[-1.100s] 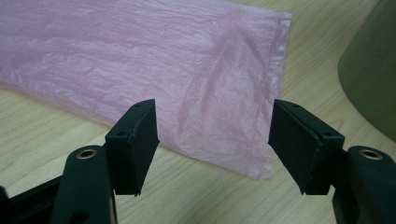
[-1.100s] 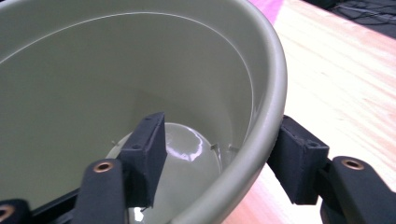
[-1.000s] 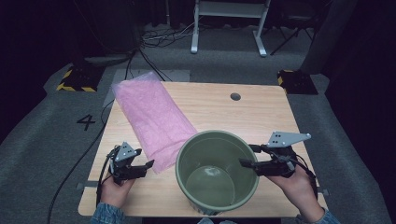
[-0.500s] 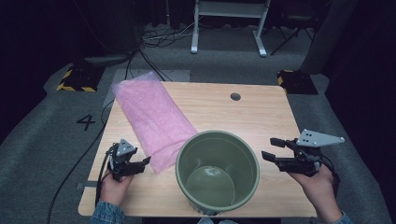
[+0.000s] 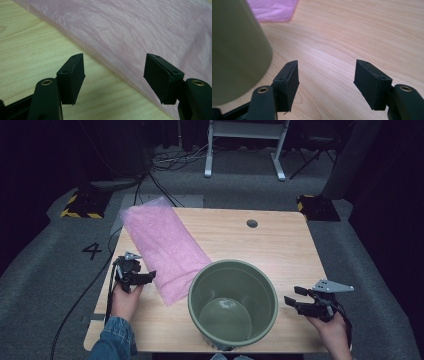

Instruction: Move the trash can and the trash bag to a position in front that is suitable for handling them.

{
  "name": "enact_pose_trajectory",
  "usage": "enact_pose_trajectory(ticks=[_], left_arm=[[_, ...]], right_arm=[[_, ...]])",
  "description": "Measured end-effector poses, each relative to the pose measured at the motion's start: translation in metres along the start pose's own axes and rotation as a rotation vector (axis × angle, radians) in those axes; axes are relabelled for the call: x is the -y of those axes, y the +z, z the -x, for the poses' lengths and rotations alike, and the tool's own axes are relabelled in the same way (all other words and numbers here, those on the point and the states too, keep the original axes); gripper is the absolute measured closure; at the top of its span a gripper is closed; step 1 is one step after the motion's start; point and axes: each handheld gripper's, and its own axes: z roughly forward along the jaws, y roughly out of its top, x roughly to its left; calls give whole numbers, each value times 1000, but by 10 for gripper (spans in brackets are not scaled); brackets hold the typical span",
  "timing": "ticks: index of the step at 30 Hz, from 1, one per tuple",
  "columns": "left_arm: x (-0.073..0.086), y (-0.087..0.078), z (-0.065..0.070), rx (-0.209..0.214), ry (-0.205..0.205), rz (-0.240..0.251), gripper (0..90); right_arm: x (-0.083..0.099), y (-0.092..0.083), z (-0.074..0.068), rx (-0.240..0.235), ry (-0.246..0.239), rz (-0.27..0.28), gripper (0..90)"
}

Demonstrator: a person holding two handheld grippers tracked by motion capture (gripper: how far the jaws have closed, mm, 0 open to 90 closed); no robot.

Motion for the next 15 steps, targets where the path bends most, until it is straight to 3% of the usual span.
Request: enact_pose_trajectory(ticks=[4, 7, 8, 9, 14, 15], left_arm=[[-16, 16, -5, -46, 14, -82, 322], [-22, 19, -9, -63, 13, -86, 311], [-26, 21, -11, -79, 18, -85, 311], [-33, 24, -15, -127, 34, -72, 314], [-47, 35, -23, -119, 19, -101, 294], [-52, 41, -22, -123, 19, -120, 284]], right_arm=[[8, 11, 10, 13, -4, -15, 381], [14, 21, 14, 75, -47, -43, 393], [14, 21, 14, 75, -47, -43, 393], [19, 26, 13, 125, -77, -64, 400], [27, 34, 12, 156, -100, -83, 383], [30, 36, 16, 157, -65, -73, 344]])
